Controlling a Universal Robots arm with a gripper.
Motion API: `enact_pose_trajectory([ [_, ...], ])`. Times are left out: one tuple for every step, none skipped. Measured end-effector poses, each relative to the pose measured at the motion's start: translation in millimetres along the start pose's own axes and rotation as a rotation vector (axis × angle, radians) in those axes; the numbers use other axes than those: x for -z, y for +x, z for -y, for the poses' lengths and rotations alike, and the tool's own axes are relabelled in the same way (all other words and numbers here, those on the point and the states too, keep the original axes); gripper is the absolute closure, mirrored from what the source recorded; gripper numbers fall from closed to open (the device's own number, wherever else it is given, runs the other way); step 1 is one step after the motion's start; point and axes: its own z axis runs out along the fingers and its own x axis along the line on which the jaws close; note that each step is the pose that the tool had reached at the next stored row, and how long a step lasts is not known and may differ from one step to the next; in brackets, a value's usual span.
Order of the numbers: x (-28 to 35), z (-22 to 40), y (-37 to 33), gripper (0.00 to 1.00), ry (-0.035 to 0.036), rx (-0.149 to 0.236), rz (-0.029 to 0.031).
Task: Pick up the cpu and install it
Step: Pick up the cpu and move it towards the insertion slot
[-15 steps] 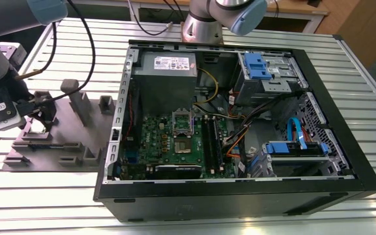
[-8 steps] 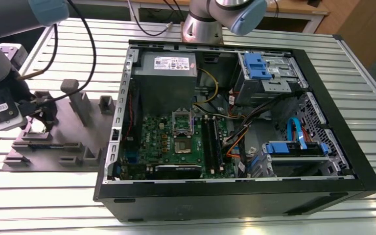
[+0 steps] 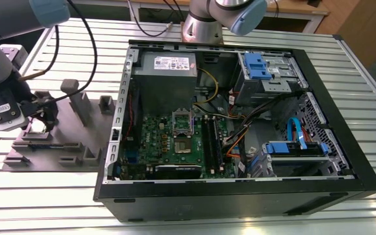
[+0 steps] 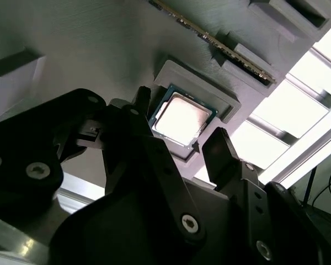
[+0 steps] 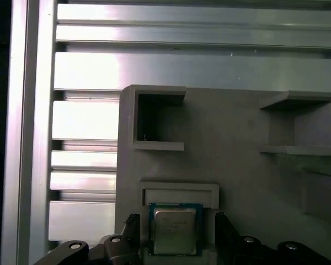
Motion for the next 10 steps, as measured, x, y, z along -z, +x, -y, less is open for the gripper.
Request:
enact_pose_trajectory([
  [-0.5,-0.3,0.0,0.35,0.0,0.002,-0.0002],
  [-1.0,-0.5,-0.1,0.35,0.0,0.004,-0.0002],
  [-1.2,-0.6,-0.1,0.35,0.0001,0.006,-0.0004],
  [-1.2,-0.7,-0.1,0.35,0.0001,0.007,-0.0005],
  [-1.4,-0.7,-0.1,0.35,0.0001,0.009,-0.0006],
  [-1.6,-0.8,-0.1,0.35,0.0001,0.01,-0.0005],
  [-1.9,-0.8,-0.1,0.35,0.0,0.01,-0.0004],
  [-2.5,-0.8,-0.1,0.35,-0.0002,0.011,-0.0002],
  [-2.8,-0.8,-0.1,0.35,0.0,0.011,-0.0004],
  [-3.0,-0.8,-0.1,0.35,0.0001,0.011,-0.0006],
])
